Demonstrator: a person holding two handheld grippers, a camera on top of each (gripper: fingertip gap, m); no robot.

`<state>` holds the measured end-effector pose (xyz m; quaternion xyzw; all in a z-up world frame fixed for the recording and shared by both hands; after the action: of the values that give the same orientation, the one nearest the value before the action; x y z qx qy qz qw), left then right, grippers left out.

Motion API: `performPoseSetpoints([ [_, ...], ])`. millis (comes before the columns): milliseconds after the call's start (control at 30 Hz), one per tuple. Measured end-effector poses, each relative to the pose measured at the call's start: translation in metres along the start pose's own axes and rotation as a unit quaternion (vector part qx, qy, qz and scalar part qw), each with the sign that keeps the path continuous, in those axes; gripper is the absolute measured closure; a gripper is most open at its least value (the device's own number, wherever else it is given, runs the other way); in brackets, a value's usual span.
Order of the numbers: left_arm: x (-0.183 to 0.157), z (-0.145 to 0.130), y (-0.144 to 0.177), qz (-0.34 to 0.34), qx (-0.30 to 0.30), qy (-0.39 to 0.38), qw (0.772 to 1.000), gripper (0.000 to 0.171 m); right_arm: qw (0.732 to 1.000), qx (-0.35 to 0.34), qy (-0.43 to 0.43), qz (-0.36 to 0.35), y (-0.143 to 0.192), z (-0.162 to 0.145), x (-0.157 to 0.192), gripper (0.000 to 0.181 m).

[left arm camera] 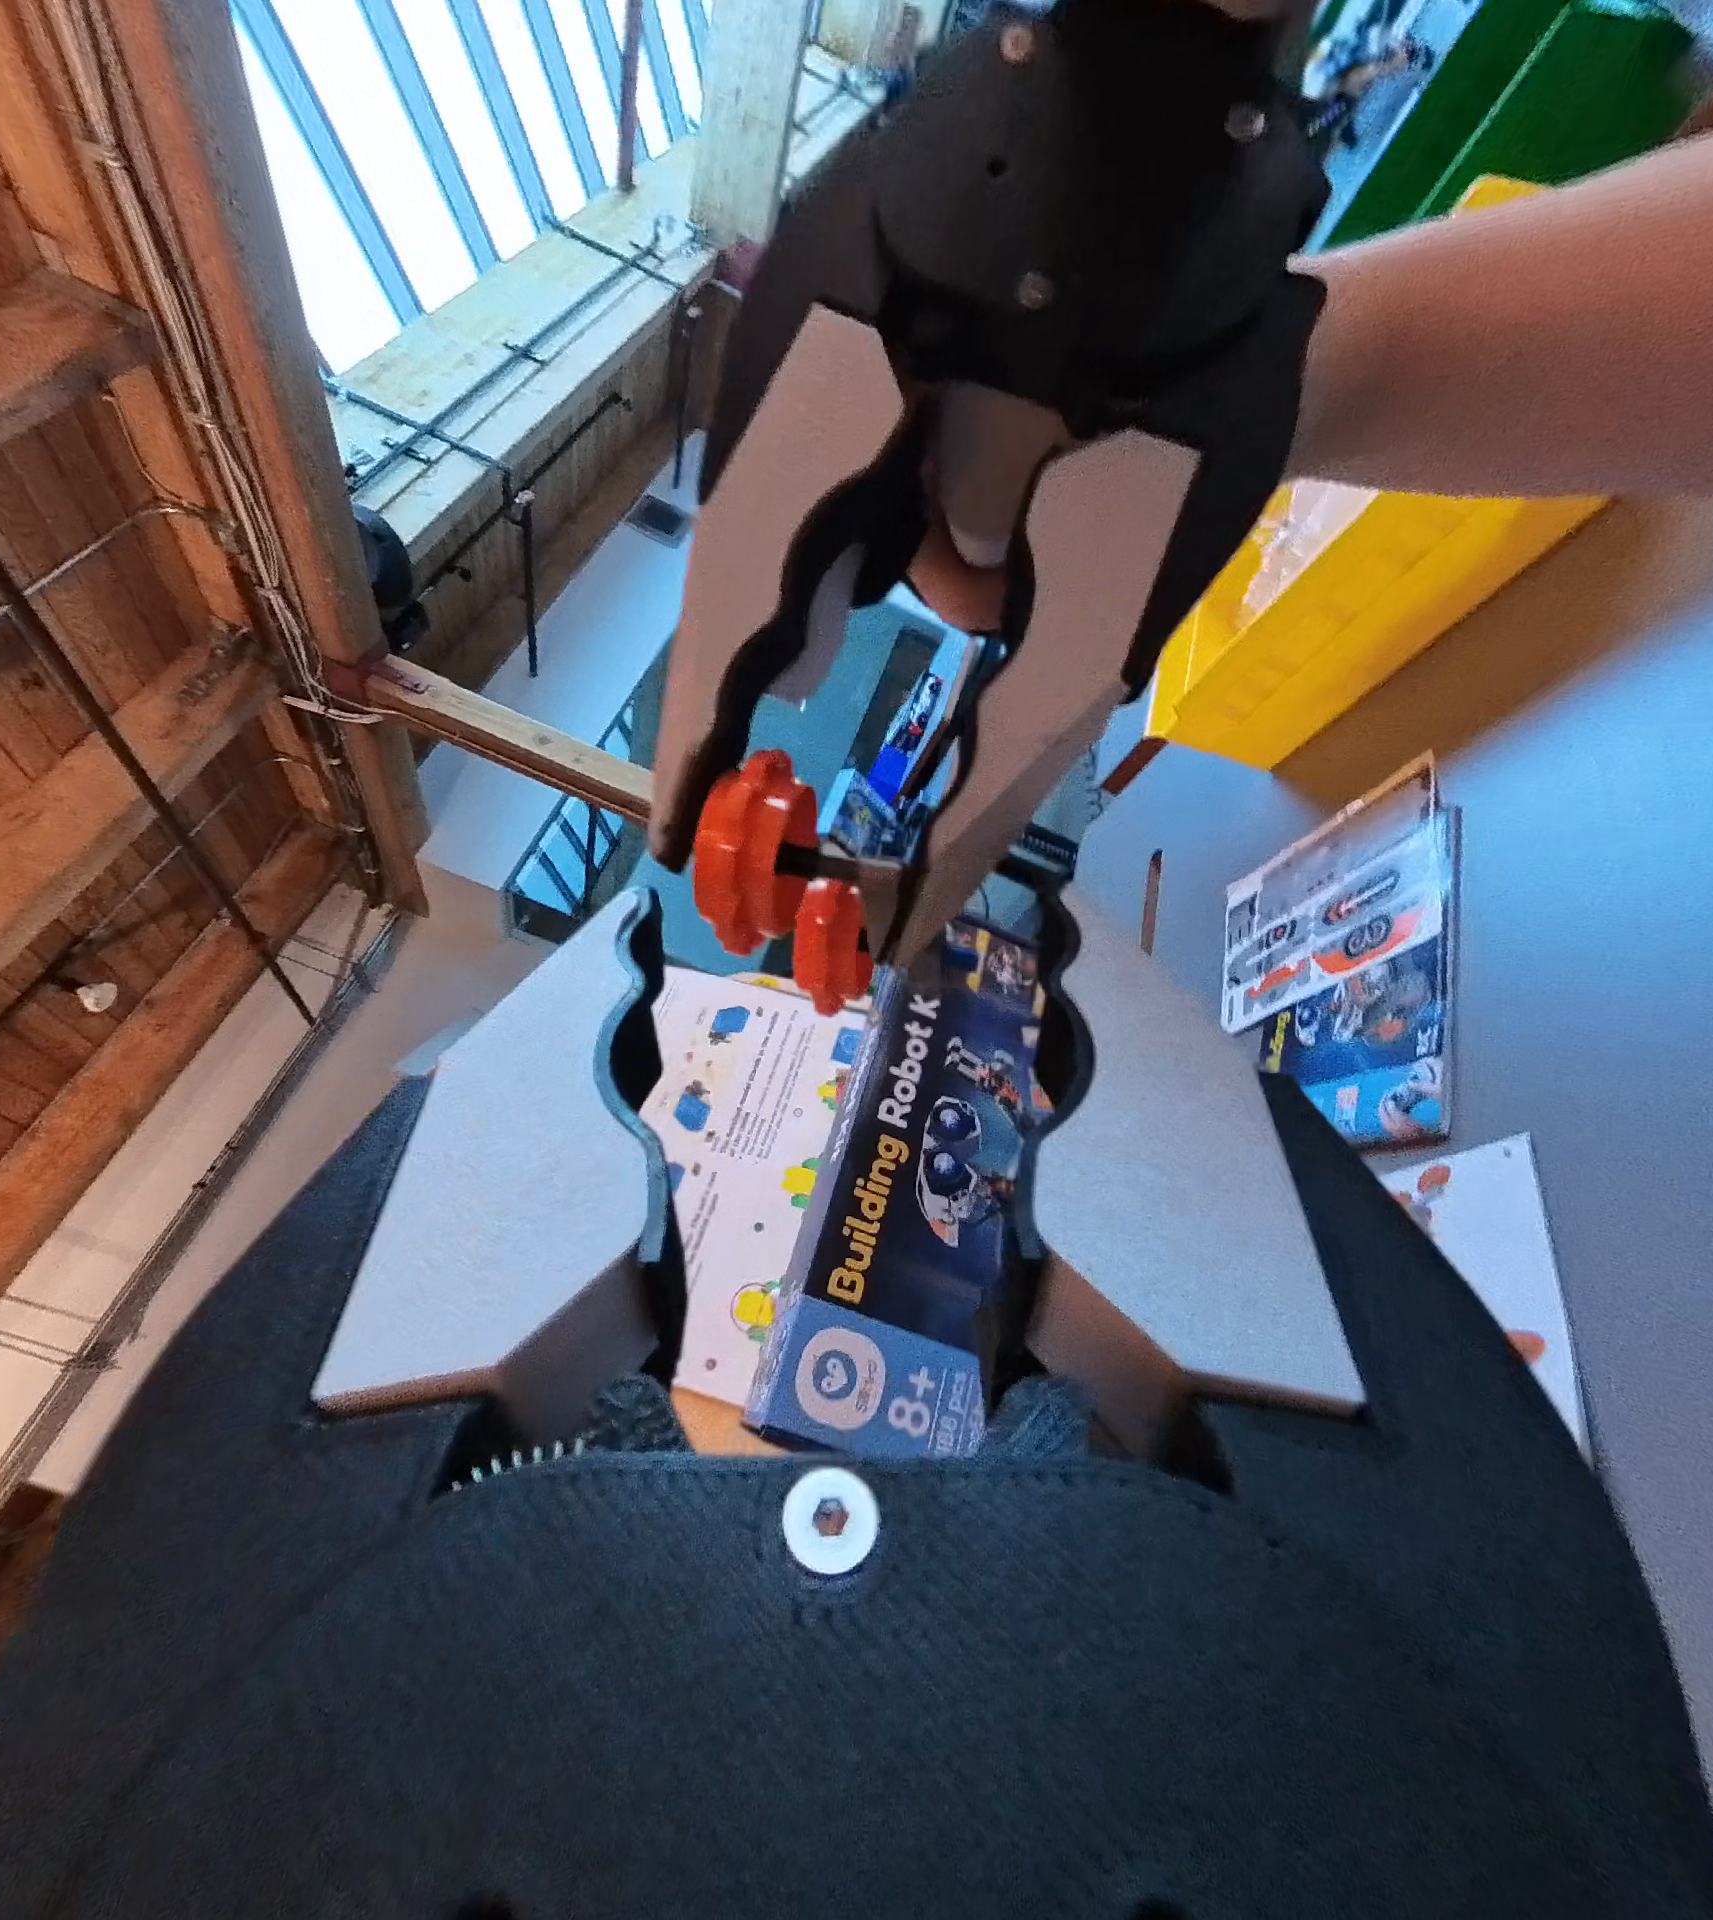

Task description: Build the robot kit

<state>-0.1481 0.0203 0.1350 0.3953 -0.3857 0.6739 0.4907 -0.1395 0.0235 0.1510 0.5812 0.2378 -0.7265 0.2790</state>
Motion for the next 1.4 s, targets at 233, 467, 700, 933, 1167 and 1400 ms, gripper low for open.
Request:
performPoseSetpoints([
  [233,0.001,-0.005,-0.012,0.052,0.014,-0.015,0.998,0.112,0.999,-0.05,-0.013,-0.002,0.005,0.017,-0.002,0.14],
  [467,0.015,0.017,-0.002,0.093,-0.053,0.022,0.994,0.11,0.993,-0.113,-0.04,-0.001,0.014,0.035,-0.006,0.14],
  [700,0.009,0.02,-0.001,0.091,-0.061,-0.013,0.994,0.125,0.994,-0.109,-0.028,0.006,0.016,0.038,-0.003,0.14],
  [933,0.006,0.03,0.001,0.089,-0.045,-0.058,0.993,0.119,0.991,-0.13,-0.007,0.01,0.02,0.044,-0.001,0.139],
  [1167,0.009,0.021,-0.002,0.105,0.002,-0.093,0.99,0.122,0.992,-0.127,0.001,0.001,0.016,0.035,-0.001,0.139],
  [1400,0.012,0.017,-0.005,0.126,0.032,-0.123,0.984,0.122,0.992,-0.127,0.017,-0.018,0.014,0.03,-0.002,0.14],
])
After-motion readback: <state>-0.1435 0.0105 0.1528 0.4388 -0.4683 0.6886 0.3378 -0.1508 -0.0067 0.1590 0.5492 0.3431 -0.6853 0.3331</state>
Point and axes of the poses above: each gripper's, where its closed fingertips meet, y back along the fingers, z out of its top, x = y × z across the jaws, the point moved 2 cm from there along y, back along the fingers, and after that the axes turned 1 degree about z, right-handed, at the moved point
